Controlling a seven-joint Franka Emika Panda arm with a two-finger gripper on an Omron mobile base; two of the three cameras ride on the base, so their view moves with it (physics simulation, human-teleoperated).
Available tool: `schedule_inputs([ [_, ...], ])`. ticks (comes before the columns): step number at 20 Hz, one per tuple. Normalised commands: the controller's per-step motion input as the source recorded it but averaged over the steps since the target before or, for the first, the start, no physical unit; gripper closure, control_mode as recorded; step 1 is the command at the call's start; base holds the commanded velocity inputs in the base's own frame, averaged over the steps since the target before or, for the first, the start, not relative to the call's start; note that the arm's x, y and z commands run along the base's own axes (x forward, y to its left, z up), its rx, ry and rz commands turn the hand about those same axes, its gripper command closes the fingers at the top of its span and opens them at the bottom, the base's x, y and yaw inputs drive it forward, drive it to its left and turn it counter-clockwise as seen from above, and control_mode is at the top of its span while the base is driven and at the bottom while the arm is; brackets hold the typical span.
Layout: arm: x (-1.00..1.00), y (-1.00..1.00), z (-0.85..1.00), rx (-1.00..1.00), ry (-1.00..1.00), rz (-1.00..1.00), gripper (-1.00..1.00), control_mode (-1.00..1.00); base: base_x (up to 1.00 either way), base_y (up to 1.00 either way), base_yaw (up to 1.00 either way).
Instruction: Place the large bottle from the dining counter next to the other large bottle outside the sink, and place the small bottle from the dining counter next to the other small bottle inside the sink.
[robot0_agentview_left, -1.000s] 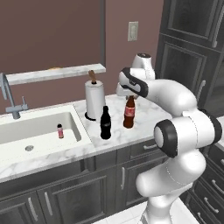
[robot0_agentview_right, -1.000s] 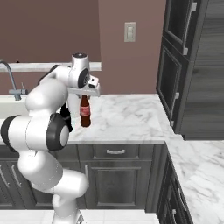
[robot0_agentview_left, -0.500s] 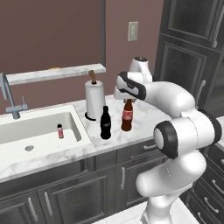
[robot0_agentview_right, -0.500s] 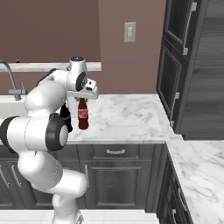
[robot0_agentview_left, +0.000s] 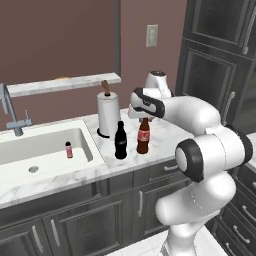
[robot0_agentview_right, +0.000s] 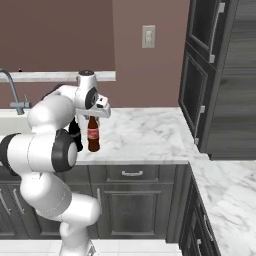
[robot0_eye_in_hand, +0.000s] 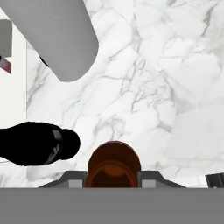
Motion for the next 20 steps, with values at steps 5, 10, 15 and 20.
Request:
schedule_inputs([
  [5,0.13,0.00,-0.14,0.00,0.00,0.00,1.00,-1.00,0.00,0.00,0.00],
  [10,0.22,0.00,-0.15,0.00,0.00,0.00,1.00,-1.00,0.00,0.00,0.00],
  [15,0.22,0.00,-0.11,0.00,0.00,0.00,1.00,-1.00,0.00,0.00,0.00],
  [20,0.29,0.00,-0.01,0.00,0.00,0.00,1.00,-1.00,0.00,0.00,0.00],
])
